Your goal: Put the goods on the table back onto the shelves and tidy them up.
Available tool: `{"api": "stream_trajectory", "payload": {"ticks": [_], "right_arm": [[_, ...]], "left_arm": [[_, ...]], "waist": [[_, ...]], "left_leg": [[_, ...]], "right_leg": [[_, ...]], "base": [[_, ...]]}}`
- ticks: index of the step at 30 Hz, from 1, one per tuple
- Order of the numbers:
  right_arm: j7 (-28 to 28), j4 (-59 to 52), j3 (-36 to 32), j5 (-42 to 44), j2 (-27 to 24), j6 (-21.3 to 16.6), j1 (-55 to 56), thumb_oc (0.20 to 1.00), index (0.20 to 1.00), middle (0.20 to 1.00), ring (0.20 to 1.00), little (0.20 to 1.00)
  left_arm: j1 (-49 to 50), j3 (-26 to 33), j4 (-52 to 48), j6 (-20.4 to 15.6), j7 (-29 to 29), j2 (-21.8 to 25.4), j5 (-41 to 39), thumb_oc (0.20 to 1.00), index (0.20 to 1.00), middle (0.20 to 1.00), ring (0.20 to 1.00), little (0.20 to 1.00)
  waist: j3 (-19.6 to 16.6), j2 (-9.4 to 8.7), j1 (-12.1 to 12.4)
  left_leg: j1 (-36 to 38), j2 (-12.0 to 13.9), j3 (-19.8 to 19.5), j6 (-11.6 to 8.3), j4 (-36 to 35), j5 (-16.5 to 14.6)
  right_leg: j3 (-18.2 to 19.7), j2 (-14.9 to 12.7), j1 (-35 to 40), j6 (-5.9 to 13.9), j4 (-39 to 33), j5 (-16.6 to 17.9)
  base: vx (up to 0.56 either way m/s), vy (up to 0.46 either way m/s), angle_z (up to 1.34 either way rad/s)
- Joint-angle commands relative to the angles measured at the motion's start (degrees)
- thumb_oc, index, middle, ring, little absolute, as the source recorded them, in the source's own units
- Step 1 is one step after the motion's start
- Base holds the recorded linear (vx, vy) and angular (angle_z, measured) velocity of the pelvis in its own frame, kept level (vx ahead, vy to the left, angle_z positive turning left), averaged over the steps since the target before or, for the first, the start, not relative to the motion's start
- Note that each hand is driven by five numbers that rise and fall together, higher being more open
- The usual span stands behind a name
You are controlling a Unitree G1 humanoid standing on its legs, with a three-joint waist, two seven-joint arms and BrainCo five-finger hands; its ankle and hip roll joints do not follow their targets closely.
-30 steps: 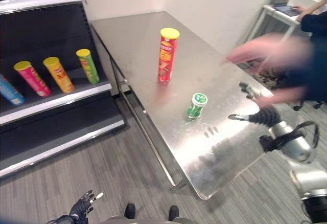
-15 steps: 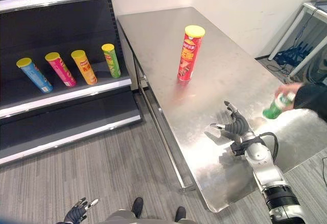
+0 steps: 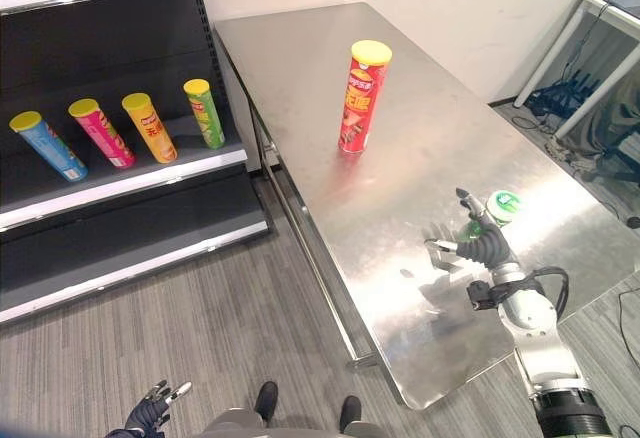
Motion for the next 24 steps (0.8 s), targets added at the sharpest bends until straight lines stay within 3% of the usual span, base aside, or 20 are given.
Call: {"api": "stream_trajectory", "payload": {"ticks": [1,5,12,18,24], "right_arm": [[-0.4,-3.6,-1.5,2.4,-4.2,-5.0,-5.1,1.0,1.0,1.0,1.0,1.0],[-2.2,-4.9,-2.9,3.6,-4.7,-6.4,-8.5,1.0,1.0,1.0,1.0,1.0],[-10.9,-0.7,-8.8,-8.0,-7.3,-2.6,-6.9,1.0,1.0,1.0,1.0,1.0],[-10.0,-4.1,-17.9,-3.5,-1.2,-2.5,2.7,1.0,1.0,1.0,1.0,1.0],[-8.9,-1.4,-17.0,-3.2,0.9,-1.2,5.0,1.0,1.0,1.0,1.0,1.0]], "left_arm": [[-3.5,0.8,1.2,-1.8,-0.2,2.2,1.6,1.0,1.0,1.0,1.0,1.0],[-3.9,0.2,1.2,-1.9,-0.5,2.6,2.1,1.0,1.0,1.0,1.0,1.0],[-4.5,1.7,1.2,-1.9,1.6,2.5,1.5,1.0,1.0,1.0,1.0,1.0],[-3.8,3.3,2.2,-1.6,1.7,1.6,1.9,1.0,1.0,1.0,1.0,1.0],[-2.6,3.1,2.1,-1.2,1.2,1.2,2.7,1.0,1.0,1.0,1.0,1.0]], "waist": [[-1.6,-2.21,1.2],[-2.0,-2.79,1.5],[-2.6,-3.4,0.9],[-2.4,-3.17,-0.8],[-2.1,-2.26,-1.4]], "left_leg": [[0.6,1.1,0.5,0.67,1.2,-7.4],[1.0,0.9,1.2,1.02,1.1,-7.8],[1.2,0.6,1.8,1.28,1.0,-8.2],[0.6,0.6,1.8,1.42,1.1,-7.8],[1.5,0.9,2.6,1.37,0.9,-8.5]], "right_leg": [[1.1,-3.3,1.8,3.67,1.2,-3.7],[1.6,-3.6,1.6,3.97,1.4,-3.4],[2.2,-3.8,1.1,4.11,1.7,-3.2],[2.5,-3.8,0.1,4.07,2.0,-3.1],[2.9,-3.6,0.5,3.99,1.5,-3.4]], "base": [[-0.01,0.031,-0.11],[0.0,0.035,-0.16],[0.0,0.03,-0.06],[0.0,0.002,0.0],[0.02,-0.009,-0.09]]}}
